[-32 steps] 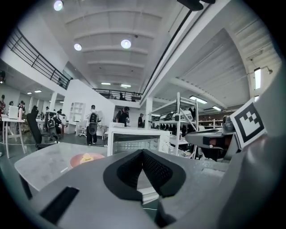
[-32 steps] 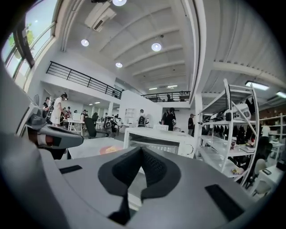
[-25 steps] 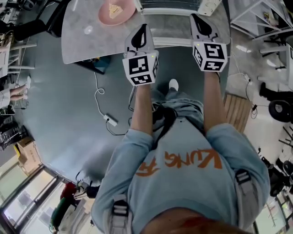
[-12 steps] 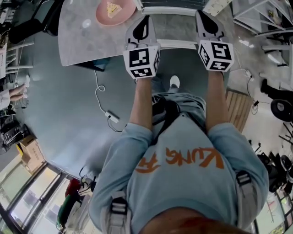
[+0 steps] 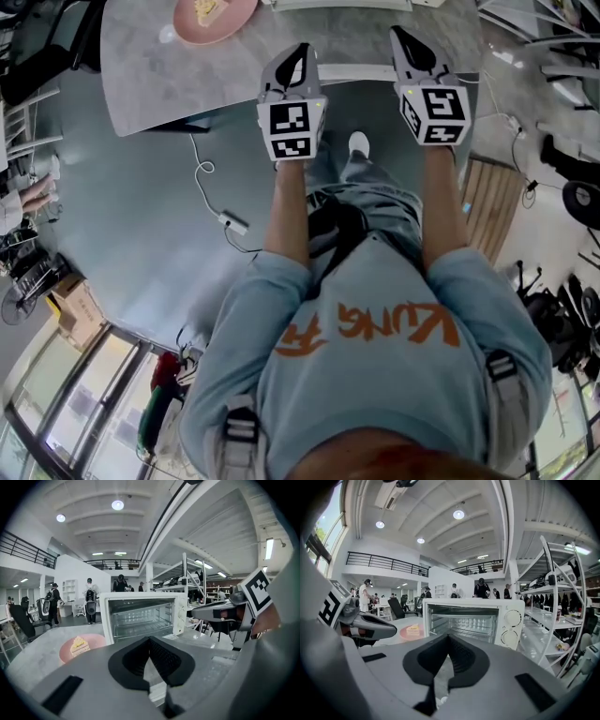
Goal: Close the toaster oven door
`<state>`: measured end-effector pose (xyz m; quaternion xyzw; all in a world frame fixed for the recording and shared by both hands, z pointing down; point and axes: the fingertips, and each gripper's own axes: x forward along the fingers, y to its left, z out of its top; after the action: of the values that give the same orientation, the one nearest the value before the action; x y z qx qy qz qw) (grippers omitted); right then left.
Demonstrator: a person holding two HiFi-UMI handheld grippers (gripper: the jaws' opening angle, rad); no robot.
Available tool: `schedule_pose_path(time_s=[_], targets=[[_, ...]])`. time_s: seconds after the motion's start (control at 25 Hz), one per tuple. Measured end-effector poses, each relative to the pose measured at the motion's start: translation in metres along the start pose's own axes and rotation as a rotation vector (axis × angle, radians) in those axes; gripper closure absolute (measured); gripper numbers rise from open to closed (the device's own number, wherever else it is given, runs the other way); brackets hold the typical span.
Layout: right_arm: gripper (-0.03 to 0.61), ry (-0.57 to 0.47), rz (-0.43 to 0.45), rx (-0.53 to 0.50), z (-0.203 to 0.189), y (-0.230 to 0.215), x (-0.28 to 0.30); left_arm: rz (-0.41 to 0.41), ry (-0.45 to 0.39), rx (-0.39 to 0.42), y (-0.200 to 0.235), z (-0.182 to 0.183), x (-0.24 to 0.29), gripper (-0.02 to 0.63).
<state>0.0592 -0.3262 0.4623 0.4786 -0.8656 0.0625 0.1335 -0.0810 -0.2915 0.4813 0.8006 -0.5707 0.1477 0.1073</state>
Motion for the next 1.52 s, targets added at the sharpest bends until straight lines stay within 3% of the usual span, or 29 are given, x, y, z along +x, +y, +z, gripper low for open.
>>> schedule_pose_path(time_s=[0.44, 0.8, 1.08, 1.52], targets=[[0.58, 0.153, 0.101, -0.109, -0.063, 0.034, 0.003, -0.028, 0.199, 0.031, -0.012, -0.068, 0.007, 0.612], [0.58, 0.304, 0.205, -0.238, -0.123, 0.062, -0.004, -0.096, 0.375, 0.167, -0.032, -0.131, 0.002, 0.612], [0.58, 0.414, 0.242, -0.344, -0.163, 0.075, -0.01, -0.098, 0.442, 0.259, -0.035, -0.151, 0.008, 0.612], [0.58, 0.512, 0.194, -0.46, -0.192, 0.076, -0.003, -0.111, 0.484, 0.269, -0.039, -0.17, 0.019, 0.612]])
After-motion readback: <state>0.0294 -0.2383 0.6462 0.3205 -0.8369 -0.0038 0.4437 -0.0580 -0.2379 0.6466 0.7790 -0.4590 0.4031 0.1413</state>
